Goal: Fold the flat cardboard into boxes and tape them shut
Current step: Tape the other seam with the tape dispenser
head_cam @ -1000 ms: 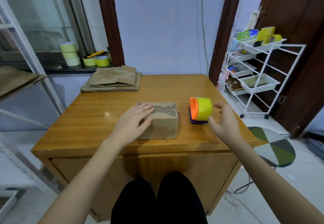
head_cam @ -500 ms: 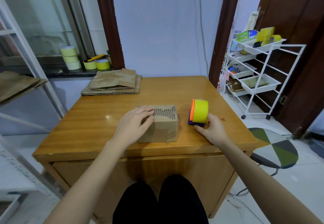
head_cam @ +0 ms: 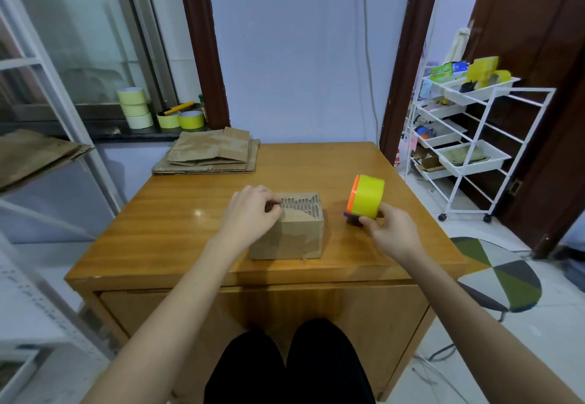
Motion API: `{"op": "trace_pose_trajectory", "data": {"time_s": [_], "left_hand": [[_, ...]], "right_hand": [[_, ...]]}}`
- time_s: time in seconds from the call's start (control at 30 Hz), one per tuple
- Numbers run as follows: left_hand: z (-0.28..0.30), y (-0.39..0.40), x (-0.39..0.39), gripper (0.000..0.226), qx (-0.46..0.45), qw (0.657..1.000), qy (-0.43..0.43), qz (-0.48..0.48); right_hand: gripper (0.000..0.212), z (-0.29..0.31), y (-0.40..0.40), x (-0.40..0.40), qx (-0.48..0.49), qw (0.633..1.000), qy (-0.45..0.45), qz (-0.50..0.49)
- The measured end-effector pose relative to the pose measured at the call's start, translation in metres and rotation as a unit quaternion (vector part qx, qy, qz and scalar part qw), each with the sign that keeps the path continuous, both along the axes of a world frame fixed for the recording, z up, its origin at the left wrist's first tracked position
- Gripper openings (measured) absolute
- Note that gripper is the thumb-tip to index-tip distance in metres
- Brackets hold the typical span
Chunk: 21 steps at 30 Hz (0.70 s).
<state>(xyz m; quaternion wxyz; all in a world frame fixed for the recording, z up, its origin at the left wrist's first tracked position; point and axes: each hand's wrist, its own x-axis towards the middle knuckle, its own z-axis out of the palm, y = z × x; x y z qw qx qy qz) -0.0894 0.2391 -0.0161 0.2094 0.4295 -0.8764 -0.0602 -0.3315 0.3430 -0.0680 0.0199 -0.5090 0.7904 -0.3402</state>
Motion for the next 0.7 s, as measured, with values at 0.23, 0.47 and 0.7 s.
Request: {"op": "trace_pose_trajectory", "data": {"time_s": [0.23, 0.47, 0.7], "left_hand": [[0.024, 0.021, -0.01, 0.055, 0.008, 0.996, 0.074, -0.044], [0.043, 0.053, -0.043, 0.042, 0.122, 0.936, 0.255, -0.211], [0.047, 0.057, -0.039, 0.022, 0.158, 0.918, 0.303, -0.201]], "right_hand": [[0.025, 0.063, 0.015, 0.023, -0.039, 0.998, 0.045, 0.0], [0.014, 0.106, 0.026, 0.064, -0.116, 0.984, 0.128, 0.038], [0.028, 0.11, 0.019, 0.075, -0.123, 0.962, 0.223, 0.098]]}}
